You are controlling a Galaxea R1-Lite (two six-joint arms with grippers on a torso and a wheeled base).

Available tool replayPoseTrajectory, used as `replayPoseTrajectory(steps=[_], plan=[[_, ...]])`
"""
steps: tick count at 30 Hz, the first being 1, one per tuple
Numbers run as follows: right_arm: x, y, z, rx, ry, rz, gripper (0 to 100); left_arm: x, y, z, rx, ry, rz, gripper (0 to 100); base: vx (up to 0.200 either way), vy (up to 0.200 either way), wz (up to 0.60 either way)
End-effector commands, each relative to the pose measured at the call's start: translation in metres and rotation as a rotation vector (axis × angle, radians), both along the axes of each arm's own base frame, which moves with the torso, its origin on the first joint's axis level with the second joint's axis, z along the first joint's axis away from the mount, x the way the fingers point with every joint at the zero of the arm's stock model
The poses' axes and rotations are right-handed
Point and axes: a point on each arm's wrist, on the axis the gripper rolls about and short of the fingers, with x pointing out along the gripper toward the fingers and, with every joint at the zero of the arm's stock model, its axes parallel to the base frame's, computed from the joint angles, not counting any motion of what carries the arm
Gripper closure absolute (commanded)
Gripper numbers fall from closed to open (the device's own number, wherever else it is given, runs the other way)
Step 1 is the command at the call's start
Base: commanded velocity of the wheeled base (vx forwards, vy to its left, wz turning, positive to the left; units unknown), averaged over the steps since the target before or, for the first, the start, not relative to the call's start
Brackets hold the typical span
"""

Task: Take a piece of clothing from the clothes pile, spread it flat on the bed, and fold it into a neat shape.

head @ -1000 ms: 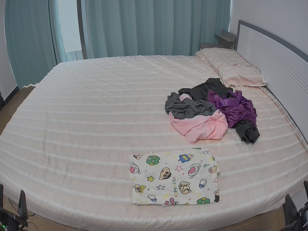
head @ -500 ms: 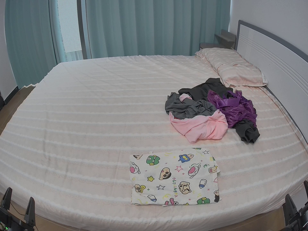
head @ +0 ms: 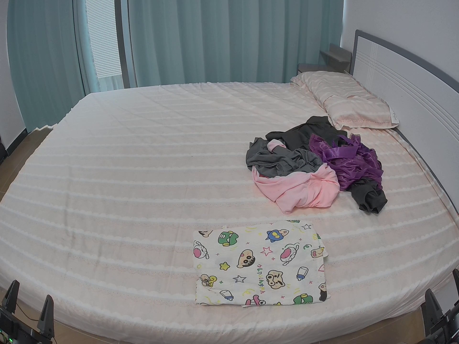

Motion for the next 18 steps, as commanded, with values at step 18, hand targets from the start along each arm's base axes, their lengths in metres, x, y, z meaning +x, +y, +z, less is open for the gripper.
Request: replayPoseTrajectory(steps=[18], plan=[[0.0003, 0.0000, -0.0052, 0.002, 0.005, 0.001, 0, 0.0004, 0.0000, -0.0053, -0.005, 0.006, 0.000, 0, 0.000, 0.000, 0.00]])
